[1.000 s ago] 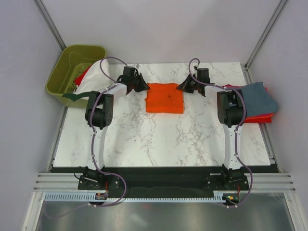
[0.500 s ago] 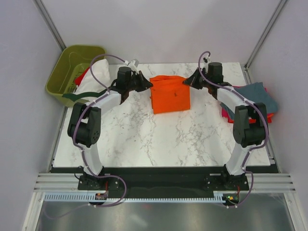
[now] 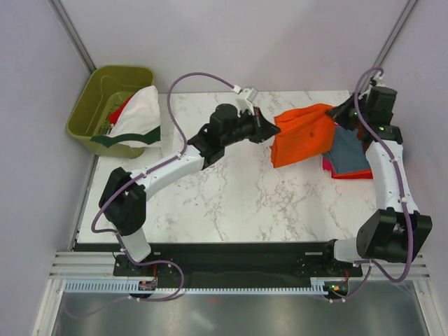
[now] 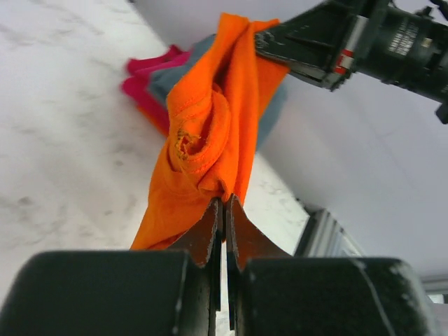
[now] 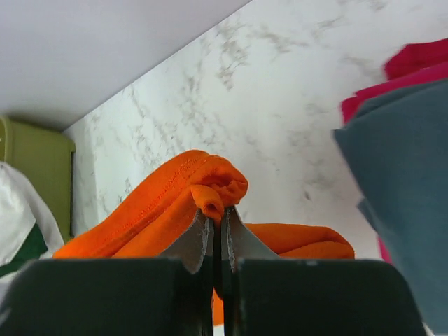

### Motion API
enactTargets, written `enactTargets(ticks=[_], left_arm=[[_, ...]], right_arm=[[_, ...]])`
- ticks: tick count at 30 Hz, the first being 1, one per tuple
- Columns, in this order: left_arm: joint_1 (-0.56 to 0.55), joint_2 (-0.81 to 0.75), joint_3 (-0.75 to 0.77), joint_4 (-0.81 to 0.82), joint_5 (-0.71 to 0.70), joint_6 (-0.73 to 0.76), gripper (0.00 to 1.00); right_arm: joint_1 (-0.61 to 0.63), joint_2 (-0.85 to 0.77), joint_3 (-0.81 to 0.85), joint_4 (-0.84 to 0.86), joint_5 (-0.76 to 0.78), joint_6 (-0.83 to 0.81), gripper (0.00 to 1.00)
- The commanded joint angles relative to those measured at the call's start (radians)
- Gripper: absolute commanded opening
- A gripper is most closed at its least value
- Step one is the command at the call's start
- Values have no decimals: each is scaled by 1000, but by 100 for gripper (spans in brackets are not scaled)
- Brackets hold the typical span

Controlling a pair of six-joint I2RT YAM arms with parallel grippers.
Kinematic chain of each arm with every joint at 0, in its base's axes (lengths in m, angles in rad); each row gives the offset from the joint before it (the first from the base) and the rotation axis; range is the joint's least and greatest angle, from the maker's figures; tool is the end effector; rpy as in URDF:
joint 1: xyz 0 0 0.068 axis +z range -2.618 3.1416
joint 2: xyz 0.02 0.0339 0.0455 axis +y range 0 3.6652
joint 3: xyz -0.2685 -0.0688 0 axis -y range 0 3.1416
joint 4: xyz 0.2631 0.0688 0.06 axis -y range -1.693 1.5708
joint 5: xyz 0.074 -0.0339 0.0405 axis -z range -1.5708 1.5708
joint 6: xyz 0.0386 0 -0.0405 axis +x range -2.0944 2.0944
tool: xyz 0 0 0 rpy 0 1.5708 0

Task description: Fold and stack the t-shirts

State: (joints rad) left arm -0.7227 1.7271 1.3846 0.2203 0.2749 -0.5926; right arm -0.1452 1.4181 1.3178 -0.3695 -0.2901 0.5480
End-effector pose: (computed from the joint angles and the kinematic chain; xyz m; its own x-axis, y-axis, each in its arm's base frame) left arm 0.3231 -0.2989 0.3333 -0.5442 -0.2368 -0.8048 0.6446 0.4960 -0.5818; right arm 0.3439 -0.0391 0.3620 -0.4416 0.5691 -0.6936 0.1363 0.8067 0.5751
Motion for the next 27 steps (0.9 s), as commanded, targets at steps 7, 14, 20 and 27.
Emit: enactTargets(ticks=[7,14,20,27], left_arm=[[-254,181,318,37,-89,-49,2],[-304,353,534,47,-89,-93,2],[-310,557,732,79,-114,-125,2],[-313,773,955,105,-169,-156,2]], right_arm=[[-310,-96,210,-239,204,-88,0],[-390,-74,291,-278,388,-115,0],[-432,24,342,-267,427,-132,0],[-448,140,408,-250,447,-134,0]])
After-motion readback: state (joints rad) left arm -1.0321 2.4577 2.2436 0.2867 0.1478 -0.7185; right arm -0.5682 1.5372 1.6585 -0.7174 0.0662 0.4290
